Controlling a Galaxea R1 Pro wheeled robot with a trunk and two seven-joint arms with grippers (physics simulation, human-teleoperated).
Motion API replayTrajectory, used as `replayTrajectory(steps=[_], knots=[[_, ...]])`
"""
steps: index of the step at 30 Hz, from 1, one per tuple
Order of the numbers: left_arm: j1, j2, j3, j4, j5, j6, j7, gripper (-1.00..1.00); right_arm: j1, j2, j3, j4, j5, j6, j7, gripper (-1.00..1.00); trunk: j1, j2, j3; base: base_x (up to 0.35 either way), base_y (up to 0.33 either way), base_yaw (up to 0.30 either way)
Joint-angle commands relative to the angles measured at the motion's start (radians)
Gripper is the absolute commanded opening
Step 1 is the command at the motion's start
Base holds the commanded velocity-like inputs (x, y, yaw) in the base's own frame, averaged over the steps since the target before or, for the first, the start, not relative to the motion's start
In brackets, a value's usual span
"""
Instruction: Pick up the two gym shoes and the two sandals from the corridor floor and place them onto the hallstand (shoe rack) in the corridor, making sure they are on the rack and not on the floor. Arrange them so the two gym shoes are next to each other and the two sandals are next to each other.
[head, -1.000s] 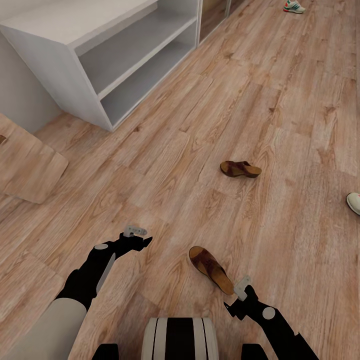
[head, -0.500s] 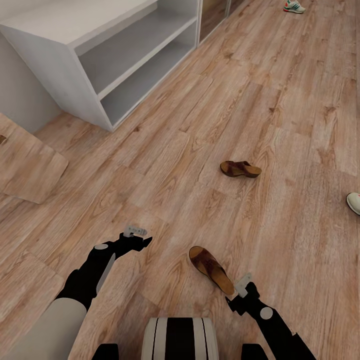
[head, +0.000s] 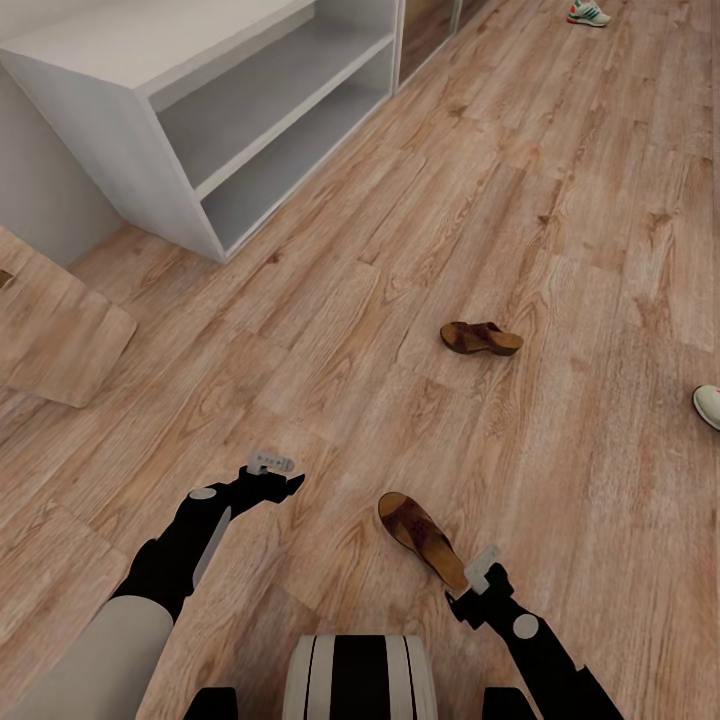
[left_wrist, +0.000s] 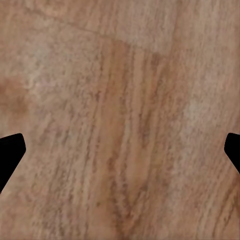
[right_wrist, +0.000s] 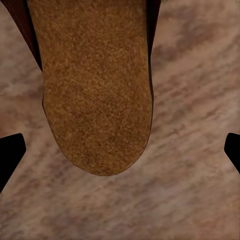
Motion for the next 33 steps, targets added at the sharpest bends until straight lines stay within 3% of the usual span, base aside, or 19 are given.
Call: replayTrajectory(steps=[1, 33], knots=[[0.000, 0.000, -0.002, -0.001, -0.006, 0.004, -0.004, 1.00, 0.000, 0.000, 0.000, -0.002, 0.007, 0.005, 0.004, 1.00, 0.000, 0.000, -0.001, 0.000, 0.000, 0.000], [0.000, 0.000, -0.009, 0.007, -0.006, 0.003, -0.004, 1.00, 0.000, 0.002, 0.001, -0.002, 0.007, 0.005, 0.004, 1.00, 0.000, 0.000, -0.001, 0.026, 0.014, 0.000]])
